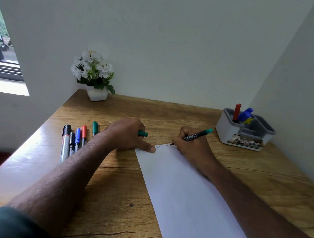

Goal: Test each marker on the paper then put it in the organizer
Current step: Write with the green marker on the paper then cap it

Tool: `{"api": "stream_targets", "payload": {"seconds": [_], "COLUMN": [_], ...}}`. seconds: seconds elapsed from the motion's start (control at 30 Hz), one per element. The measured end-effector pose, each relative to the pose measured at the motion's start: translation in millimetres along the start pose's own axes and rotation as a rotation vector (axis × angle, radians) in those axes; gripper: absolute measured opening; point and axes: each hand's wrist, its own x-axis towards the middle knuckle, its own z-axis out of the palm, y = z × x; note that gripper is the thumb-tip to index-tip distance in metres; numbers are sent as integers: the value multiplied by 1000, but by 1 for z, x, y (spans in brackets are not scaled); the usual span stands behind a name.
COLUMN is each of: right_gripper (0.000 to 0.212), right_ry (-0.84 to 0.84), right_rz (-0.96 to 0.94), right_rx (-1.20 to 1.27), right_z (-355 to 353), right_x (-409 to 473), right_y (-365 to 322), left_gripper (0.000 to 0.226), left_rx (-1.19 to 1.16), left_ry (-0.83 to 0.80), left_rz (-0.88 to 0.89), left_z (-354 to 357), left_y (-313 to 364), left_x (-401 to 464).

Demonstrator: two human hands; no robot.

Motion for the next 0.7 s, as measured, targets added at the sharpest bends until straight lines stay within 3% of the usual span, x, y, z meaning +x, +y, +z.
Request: {"api": "stream_targets", "payload": {"seconds": [0.7], "right_gripper": [29], "right_ry": [8], "right_rz": [-20], "right_rx": [2], "right_z": [-1], "right_x": [1], "right_y": [-1], "left_gripper": [48], "left_rx": [-13], "left_ry": [4], "left_rz": [0], "left_z": [1], "left_y": [-3], "left_x": [2]}}
